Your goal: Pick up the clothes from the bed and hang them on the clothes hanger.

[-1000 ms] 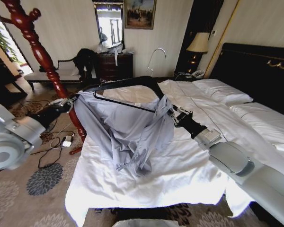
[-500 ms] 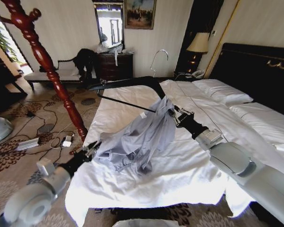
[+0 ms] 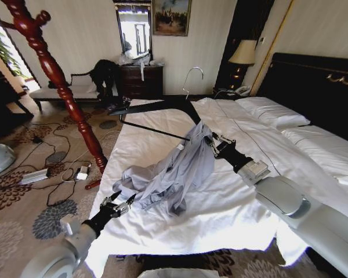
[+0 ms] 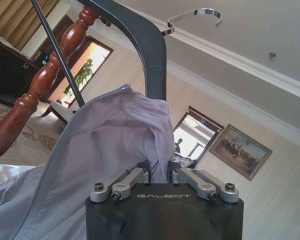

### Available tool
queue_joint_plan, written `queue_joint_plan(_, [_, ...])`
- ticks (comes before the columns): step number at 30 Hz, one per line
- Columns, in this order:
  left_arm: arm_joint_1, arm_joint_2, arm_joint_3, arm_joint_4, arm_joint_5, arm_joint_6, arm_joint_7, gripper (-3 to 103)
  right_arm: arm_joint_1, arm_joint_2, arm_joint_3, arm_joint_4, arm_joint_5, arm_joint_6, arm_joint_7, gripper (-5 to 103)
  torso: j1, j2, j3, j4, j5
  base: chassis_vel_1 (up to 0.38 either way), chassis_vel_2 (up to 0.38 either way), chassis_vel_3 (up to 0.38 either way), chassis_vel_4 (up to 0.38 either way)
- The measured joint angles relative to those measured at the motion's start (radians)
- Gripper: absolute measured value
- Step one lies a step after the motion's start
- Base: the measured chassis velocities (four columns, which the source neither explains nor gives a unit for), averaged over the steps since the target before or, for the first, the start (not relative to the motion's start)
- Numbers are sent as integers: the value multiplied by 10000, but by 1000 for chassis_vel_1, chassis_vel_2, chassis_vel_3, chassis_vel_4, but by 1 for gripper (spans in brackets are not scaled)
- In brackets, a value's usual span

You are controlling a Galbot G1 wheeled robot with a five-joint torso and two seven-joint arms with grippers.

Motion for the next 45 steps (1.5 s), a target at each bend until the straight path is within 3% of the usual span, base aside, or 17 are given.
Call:
queue_joint_plan(2, [-509, 264, 211, 175, -532, 53, -1, 97, 8, -81, -13, 10, -37, -28, 65, 15, 0, 0, 0, 0, -1, 0, 0, 0, 0])
queue_joint_plan(6, [-1110, 528, 658, 600, -792, 88, 1, 99, 5, -198, -36, 46, -30, -30, 117, 15, 2, 0, 1, -1, 0, 0, 0, 0, 0])
queue_joint_plan(13, [-1989, 750, 1717, 1156, -925, 69, -2, 89, 2, -81, -73, 69, 12, -59, 118, 15, 2, 0, 0, 1, -1, 0, 0, 0, 0])
queue_joint_plan(16, [-3095, 751, 2541, 1246, -1973, 115, -198, 72, 102, 76, -112, 64, 68, -71, 106, 15, 2, -1, 1, 1, 0, 0, 0, 0, 0])
queue_joint_plan(20, [-3955, 785, 3085, 1600, -2537, 200, -375, 61, -13, 66, -69, 96, 66, -72, 98, 15, 3, -1, 1, -2, 0, 0, 0, 0, 0])
queue_joint_plan(26, [-4317, 698, 3398, 2122, -2647, 250, -456, 39, -232, 53, 100, 86, 18, -71, 96, 15, 2, 0, 1, 1, -1, 0, 0, 0, 0])
queue_joint_plan(45, [-5655, 263, 4833, 3053, -2881, 344, -400, 39, -271, -83, 93, 81, 27, -82, 85, 15, 2, -1, 1, 0, -1, 0, 0, 0, 0])
